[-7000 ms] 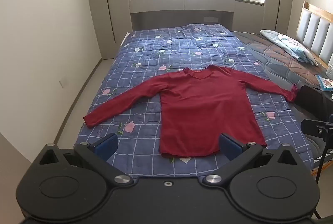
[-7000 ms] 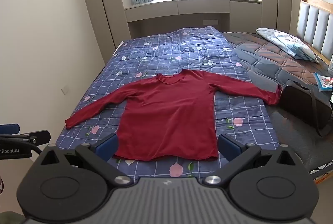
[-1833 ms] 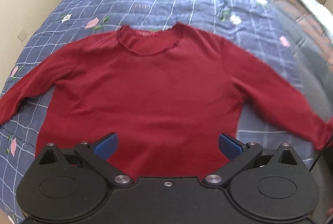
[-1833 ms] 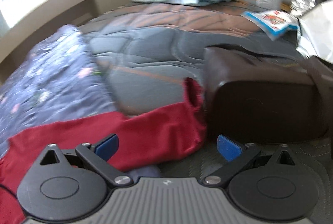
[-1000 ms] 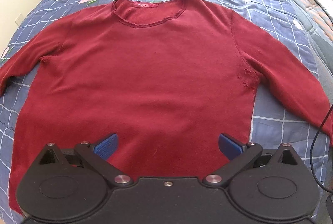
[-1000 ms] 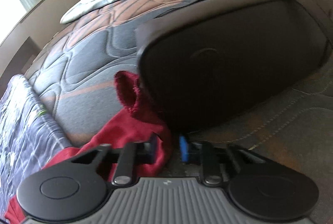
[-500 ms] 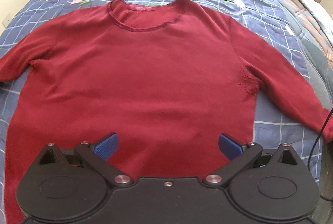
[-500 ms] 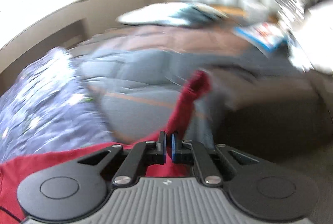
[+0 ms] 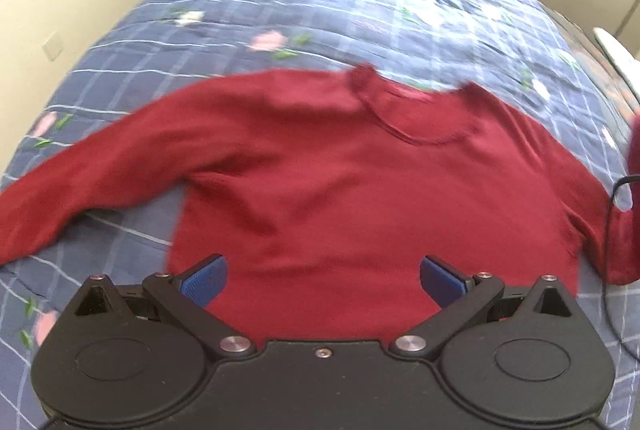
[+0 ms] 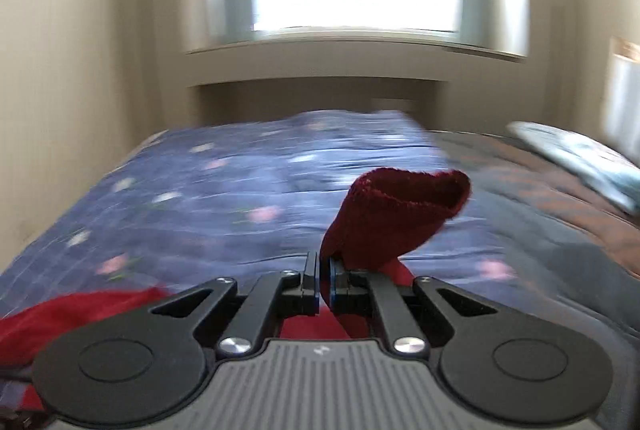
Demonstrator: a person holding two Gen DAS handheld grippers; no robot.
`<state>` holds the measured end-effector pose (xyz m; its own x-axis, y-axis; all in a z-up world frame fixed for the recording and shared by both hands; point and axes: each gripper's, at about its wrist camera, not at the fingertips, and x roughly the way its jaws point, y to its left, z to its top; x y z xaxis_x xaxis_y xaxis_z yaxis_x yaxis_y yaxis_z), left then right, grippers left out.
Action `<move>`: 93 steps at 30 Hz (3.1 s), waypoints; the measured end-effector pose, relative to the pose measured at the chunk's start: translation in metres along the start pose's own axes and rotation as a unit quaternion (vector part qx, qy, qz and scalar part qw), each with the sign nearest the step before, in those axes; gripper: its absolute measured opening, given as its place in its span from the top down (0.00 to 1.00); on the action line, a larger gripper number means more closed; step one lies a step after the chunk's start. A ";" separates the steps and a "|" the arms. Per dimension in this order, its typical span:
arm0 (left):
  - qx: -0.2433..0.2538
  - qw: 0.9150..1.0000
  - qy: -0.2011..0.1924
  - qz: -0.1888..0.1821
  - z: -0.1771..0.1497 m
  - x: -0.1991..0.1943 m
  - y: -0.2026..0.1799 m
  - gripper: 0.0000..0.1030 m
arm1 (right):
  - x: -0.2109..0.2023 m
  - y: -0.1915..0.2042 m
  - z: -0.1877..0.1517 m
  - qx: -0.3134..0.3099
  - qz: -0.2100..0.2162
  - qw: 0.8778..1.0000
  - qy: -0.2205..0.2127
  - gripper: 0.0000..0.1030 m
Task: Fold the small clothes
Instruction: 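Lift the cuff with the right tool and lay the sleeve across the shirt body, then open the right tool and release the folded sleeve, then grasp the other sleeve cuff with the left tool and lift it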
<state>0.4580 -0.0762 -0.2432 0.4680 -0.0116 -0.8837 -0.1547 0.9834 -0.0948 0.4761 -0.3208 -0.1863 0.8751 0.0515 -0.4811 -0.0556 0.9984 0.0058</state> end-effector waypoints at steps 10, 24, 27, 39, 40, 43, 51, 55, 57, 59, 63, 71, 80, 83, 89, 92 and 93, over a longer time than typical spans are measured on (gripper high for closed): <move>-0.024 0.999 -0.002 0.028 0.004 0.010 0.062 0.01 | 0.042 0.151 -0.081 -0.118 0.131 0.977 0.122 0.95; -0.031 0.999 -0.022 0.020 0.023 0.035 0.059 0.01 | -0.009 0.083 -0.108 -0.037 0.020 0.990 0.132 0.13; -0.009 1.000 -0.017 0.025 0.028 0.053 0.042 0.01 | -0.017 0.043 -0.114 -0.020 -0.085 0.987 0.137 0.11; 0.018 0.997 0.033 0.073 0.033 0.113 0.007 0.01 | 0.008 -0.027 -0.150 -0.071 -0.176 0.972 0.138 0.36; 0.017 0.997 0.034 0.074 0.032 0.113 0.007 0.01 | 0.008 -0.025 -0.148 -0.079 -0.174 0.973 0.127 0.41; 0.008 0.996 0.037 0.075 0.030 0.114 0.009 0.00 | 0.011 -0.022 -0.143 -0.080 -0.168 0.976 0.109 0.65; 0.007 0.996 0.037 0.078 0.030 0.117 0.008 0.00 | 0.000 -0.027 -0.144 -0.030 -0.167 0.978 0.122 0.94; 0.007 0.997 0.034 0.074 0.029 0.117 0.011 0.00 | 0.000 -0.027 -0.146 -0.026 -0.167 0.977 0.129 0.94; 0.006 0.997 0.033 0.071 0.029 0.116 0.011 0.00 | 0.001 -0.028 -0.146 -0.020 -0.162 0.977 0.138 0.94; 0.007 0.997 0.035 0.066 0.030 0.112 0.013 0.01 | 0.003 -0.032 -0.146 0.003 -0.150 0.976 0.159 0.94; 0.015 0.999 0.005 0.051 0.030 0.084 0.021 0.01 | -0.008 -0.037 -0.140 0.030 -0.144 0.975 0.167 0.41; -0.104 0.990 -0.029 0.086 0.008 0.038 0.098 0.01 | -0.043 0.003 -0.122 0.022 -0.137 0.977 0.164 0.00; -0.319 0.920 -0.101 0.204 -0.040 0.000 0.244 0.01 | -0.050 0.090 -0.123 0.001 -0.027 0.981 0.192 0.00; -0.344 0.905 -0.099 0.231 -0.045 0.003 0.278 0.01 | -0.051 0.118 -0.128 -0.015 0.007 0.979 0.205 0.00; -0.426 0.867 -0.085 0.245 -0.052 0.009 0.330 0.27 | -0.051 0.144 -0.134 -0.030 0.031 0.973 0.226 0.00; -0.465 0.853 -0.081 0.225 -0.057 0.011 0.346 0.50 | -0.051 0.143 -0.135 -0.024 0.030 0.972 0.232 0.00; -0.472 0.849 -0.085 0.222 -0.057 0.012 0.346 0.55 | -0.051 0.142 -0.135 -0.023 0.029 0.972 0.234 0.00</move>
<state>0.3607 0.2540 -0.3128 0.2873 0.4274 -0.8572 -0.9395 0.3000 -0.1653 0.3588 -0.1841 -0.2795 0.5568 0.0809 -0.8267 -0.1292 0.9916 0.0101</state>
